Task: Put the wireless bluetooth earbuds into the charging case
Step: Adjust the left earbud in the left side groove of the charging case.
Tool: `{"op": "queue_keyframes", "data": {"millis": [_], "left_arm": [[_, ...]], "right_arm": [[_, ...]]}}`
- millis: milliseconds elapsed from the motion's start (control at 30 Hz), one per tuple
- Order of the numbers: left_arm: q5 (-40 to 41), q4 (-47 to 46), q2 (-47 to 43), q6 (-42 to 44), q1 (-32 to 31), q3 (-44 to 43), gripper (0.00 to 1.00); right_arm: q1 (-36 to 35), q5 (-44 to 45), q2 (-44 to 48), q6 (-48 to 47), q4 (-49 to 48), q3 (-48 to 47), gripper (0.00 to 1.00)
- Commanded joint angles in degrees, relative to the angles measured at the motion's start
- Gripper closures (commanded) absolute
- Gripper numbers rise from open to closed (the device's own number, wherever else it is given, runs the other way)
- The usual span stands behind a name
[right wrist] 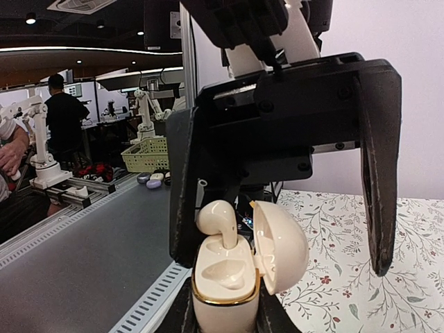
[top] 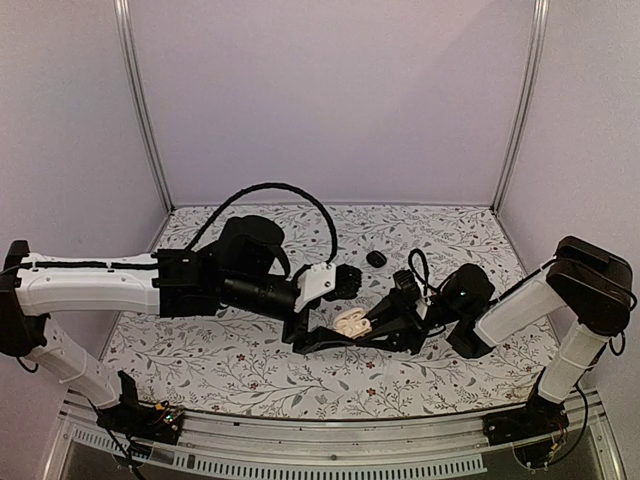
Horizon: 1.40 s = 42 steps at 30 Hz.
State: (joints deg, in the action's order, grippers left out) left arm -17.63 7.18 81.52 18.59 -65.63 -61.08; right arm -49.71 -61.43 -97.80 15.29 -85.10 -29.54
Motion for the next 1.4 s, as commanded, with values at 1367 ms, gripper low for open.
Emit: {"op": "queue_keyframes", "data": {"millis": [1367], "left_arm": [[-10.58,-15.84,3.74,-11.67,5.85,1.84,0.12]], "right_arm": [[-2.02,-0.37,0.6,0.27,-2.63,-0.27,1.0]]}}
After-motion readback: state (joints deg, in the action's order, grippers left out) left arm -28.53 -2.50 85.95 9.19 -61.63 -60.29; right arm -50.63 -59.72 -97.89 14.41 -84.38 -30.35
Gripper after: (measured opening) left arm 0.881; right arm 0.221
